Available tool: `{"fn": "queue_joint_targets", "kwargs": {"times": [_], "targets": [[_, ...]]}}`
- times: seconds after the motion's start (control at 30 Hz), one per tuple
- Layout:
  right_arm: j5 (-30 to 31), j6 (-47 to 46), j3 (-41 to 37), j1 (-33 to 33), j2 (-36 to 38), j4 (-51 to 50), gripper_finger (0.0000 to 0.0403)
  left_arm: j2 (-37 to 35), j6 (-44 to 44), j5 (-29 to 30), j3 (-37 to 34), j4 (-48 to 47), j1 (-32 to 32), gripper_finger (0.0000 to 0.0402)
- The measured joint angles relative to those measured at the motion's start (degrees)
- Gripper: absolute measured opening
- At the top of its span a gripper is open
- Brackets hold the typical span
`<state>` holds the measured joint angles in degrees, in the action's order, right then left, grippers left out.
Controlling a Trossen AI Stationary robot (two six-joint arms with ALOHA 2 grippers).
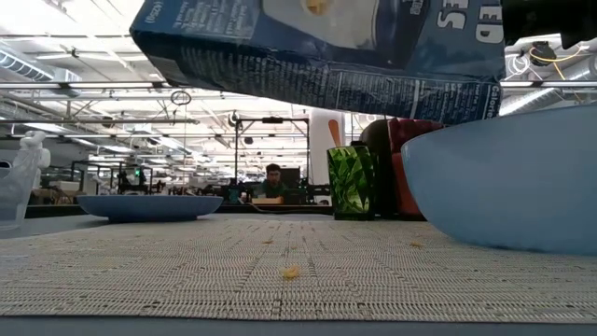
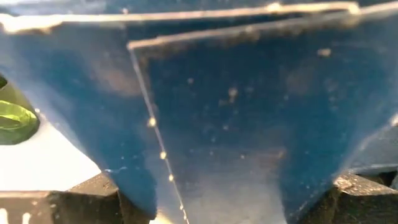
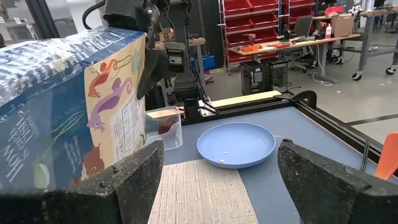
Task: Arrange a breakfast setting
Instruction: Pour the cereal into the blue bowl
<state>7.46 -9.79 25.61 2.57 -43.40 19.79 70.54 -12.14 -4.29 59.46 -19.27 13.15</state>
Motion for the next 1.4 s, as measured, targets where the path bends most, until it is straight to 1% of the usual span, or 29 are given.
{"fn": "queue_joint_targets", "kwargs": {"times": [0.37, 0.73, 0.8, 0.93, 1.1, 1.3, 1.4], "targets": [[0.00, 0.00, 0.00, 0.00, 0.00, 0.01, 0.0304, -0.02, 0.00, -0.09, 0.00, 1.12, 0.00, 0.0278], [0.00, 0.00, 0.00, 0.01, -0.02, 0.00, 0.0304, -0.04, 0.42, -0.07, 0.00, 4.39, 0.00, 0.0278], [0.00, -0.02, 0.00, 0.00, 0.00, 0.00, 0.0304, -0.11, 0.42, -0.07, 0.00, 4.22, 0.00, 0.0278], [0.00, 0.01, 0.00, 0.00, -0.01, 0.00, 0.0304, -0.11, 0.42, 0.63, -0.03, 0.43, 0.02, 0.0278], [0.00, 0.01, 0.00, 0.00, 0.00, 0.00, 0.0304, -0.99, 0.44, 1.53, -0.09, 3.47, 0.00, 0.0278], [0.01, -0.01, 0.00, 0.01, 0.00, 0.02, 0.0304, -0.73, 0.68, 1.42, -0.02, 1.82, 0.02, 0.0277], [0.00, -0.02, 0.00, 0.00, -0.02, 0.02, 0.0304, -0.52, 0.70, 1.44, -0.02, 2.42, 0.00, 0.0277]]}}
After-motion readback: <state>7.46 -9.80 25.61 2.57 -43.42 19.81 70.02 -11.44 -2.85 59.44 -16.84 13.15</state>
